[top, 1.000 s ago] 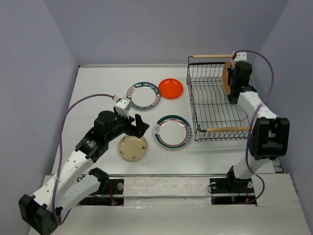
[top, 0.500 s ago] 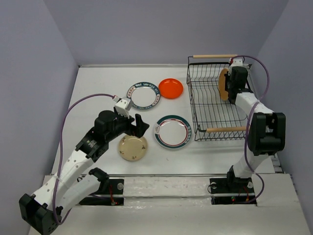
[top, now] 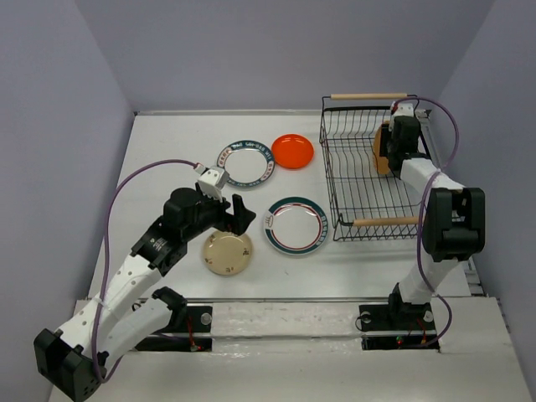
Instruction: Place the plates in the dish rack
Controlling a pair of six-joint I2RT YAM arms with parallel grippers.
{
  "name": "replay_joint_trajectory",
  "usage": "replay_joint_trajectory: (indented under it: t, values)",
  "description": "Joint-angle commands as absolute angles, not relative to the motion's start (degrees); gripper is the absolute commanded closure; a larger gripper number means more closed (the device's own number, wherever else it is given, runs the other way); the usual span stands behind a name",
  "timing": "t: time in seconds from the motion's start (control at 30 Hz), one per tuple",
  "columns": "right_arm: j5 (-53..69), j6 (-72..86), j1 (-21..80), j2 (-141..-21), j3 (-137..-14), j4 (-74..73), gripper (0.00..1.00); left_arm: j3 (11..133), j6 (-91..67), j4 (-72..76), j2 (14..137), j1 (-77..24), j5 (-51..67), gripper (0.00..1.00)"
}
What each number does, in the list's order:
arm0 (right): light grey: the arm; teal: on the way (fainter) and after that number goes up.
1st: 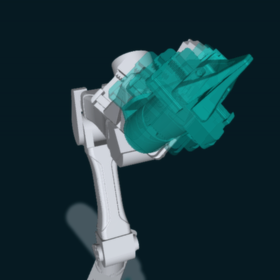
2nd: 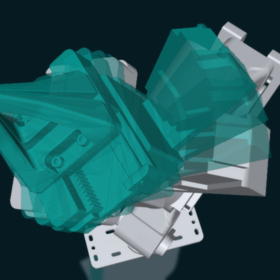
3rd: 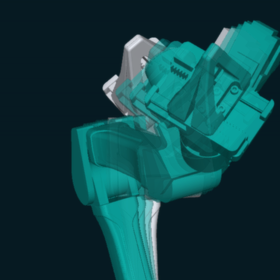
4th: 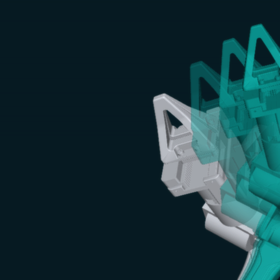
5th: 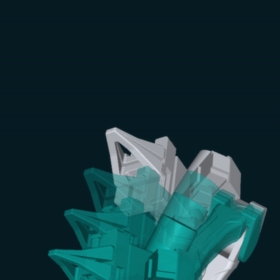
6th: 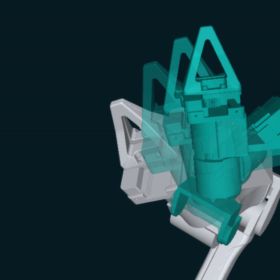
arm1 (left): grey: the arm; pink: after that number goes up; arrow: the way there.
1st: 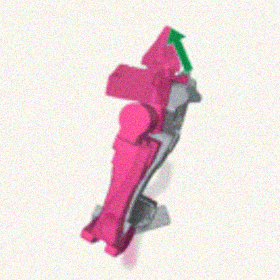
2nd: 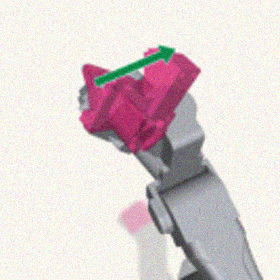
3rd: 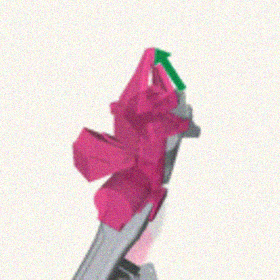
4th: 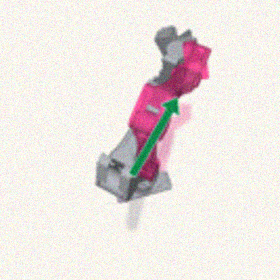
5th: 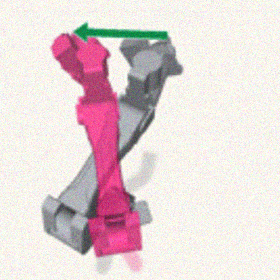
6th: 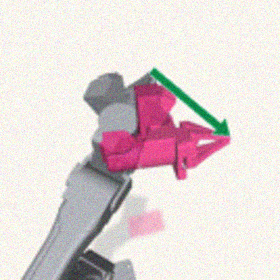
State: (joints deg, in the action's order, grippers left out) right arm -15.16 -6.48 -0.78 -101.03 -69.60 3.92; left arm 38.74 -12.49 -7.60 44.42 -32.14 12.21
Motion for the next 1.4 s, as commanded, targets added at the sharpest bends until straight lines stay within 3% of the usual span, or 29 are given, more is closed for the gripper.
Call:
replay_joint_trajectory:
  t: [0.0, 0.4, 0.7, 0.8, 0.83, 0.93, 1.17, 1.37]
  values:
    - [-15.91, -4.92, -0.79, -101.16, -72.68, 5.98, 0.47, 41.57, -11.78, -6.15, 45.26, -31.82, 12.74, 0.01]
    - [-15.47, -1.24, -0.79, -93.88, -76.90, 1.59, 0.23, 41.84, -12.30, -6.06, 47.37, -31.03, 12.83, 0.01]
    - [-3.35, 10.62, 1.93, -83.15, -76.82, 0.18, 0.23, 41.31, -18.18, -3.96, 51.24, -24.09, 14.50, 0.07]
    - [1.73, 13.62, 6.49, -80.43, -73.41, 0.35, 0.33, 40.87, -22.14, -3.08, 52.46, -21.54, 15.29, 0.11]
    - [4.02, 15.45, 9.64, -78.85, -72.34, 0.96, 0.59, 40.52, -23.28, -2.82, 52.73, -19.97, 15.21, 0.13]
    - [7.29, 16.61, 15.62, -76.30, -68.65, 1.58, 0.91, 38.86, -28.02, -0.98, 53.00, -18.55, 13.63, 0.17]
    - [17.99, 20.65, 28.29, -71.37, -59.60, 5.71, 0.91, 35.51, -37.09, 3.69, 56.77, -18.37, 7.92, 0.23]
    - [25.05, 20.57, 38.47, -71.28, -54.85, 5.45, 0.84, 34.99, -36.81, -8.43, 55.38, -18.37, -2.18, 0.37]
